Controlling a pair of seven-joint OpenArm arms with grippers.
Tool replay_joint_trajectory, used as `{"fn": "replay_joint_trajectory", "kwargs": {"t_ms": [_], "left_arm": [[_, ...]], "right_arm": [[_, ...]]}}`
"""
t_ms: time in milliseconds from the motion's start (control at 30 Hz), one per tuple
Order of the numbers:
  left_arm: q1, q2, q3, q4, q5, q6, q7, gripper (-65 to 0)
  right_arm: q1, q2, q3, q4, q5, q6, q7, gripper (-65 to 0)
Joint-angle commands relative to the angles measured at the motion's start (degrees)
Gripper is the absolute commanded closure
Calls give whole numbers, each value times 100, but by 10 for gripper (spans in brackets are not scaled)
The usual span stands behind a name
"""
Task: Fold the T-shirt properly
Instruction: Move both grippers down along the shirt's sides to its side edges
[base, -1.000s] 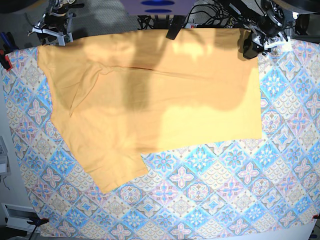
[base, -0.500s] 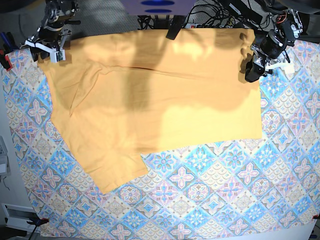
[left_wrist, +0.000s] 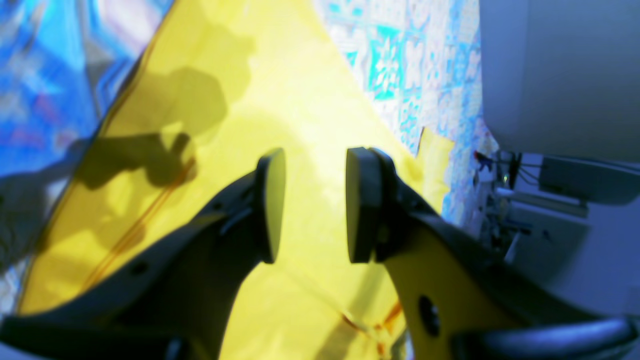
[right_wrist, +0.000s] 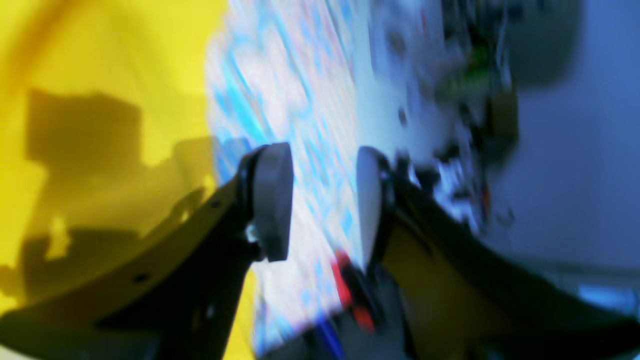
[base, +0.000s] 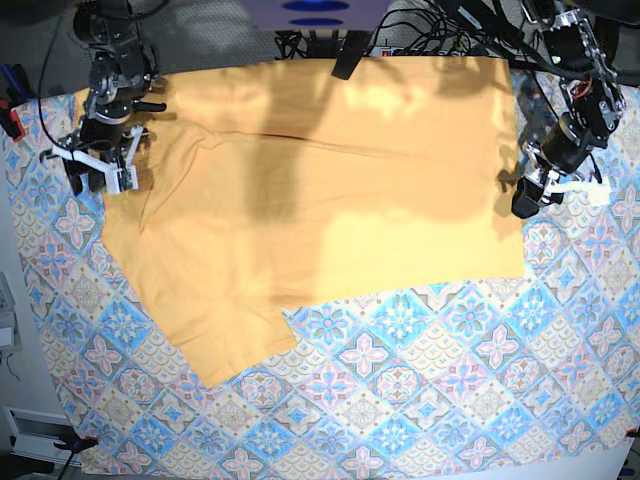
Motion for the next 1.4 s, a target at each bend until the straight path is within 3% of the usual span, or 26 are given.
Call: {"fn": "replay_joint_trajectory", "kwargs": {"t_ms": [0, 167, 333, 567, 1000, 1133, 1233, 1367], "left_arm": [[-143, -167, -43, -99, -58, -19, -51, -201], [-653, -536, -8, -873, -49, -19, -42, -201], [-1180, -765, 221, -1093, 320, -10, -42, -201], [-2051, -756, 362, -1761, 1331, -10, 424, -201], [-3026, -571, 775, -2104, 3986, -27, 476, -207], [-3378, -501, 775, -2834, 4461, -45, 309, -207], [-3466, -492, 784, -3185, 4505, -45, 28, -207], [-3475, -492, 1285, -3299, 4496, -45, -315, -207]], "right_arm": [[87, 44, -81, 58, -84, -71, 66, -208], [746, 44, -670, -74, -40, -71, 57, -207], [1256, 35, -881, -337, 610, -71, -31, -207], [1916, -229, -881, -381, 1270, -71, -664, -207], [2048, -247, -890, -390, 1402, -63, -690, -207], [2030, -247, -890, -390, 1428, -63, -690, -207], [2021, -247, -890, -390, 1428, -63, -690, -207], [2012, -247, -890, -390, 1428, -63, -681, -207]]}}
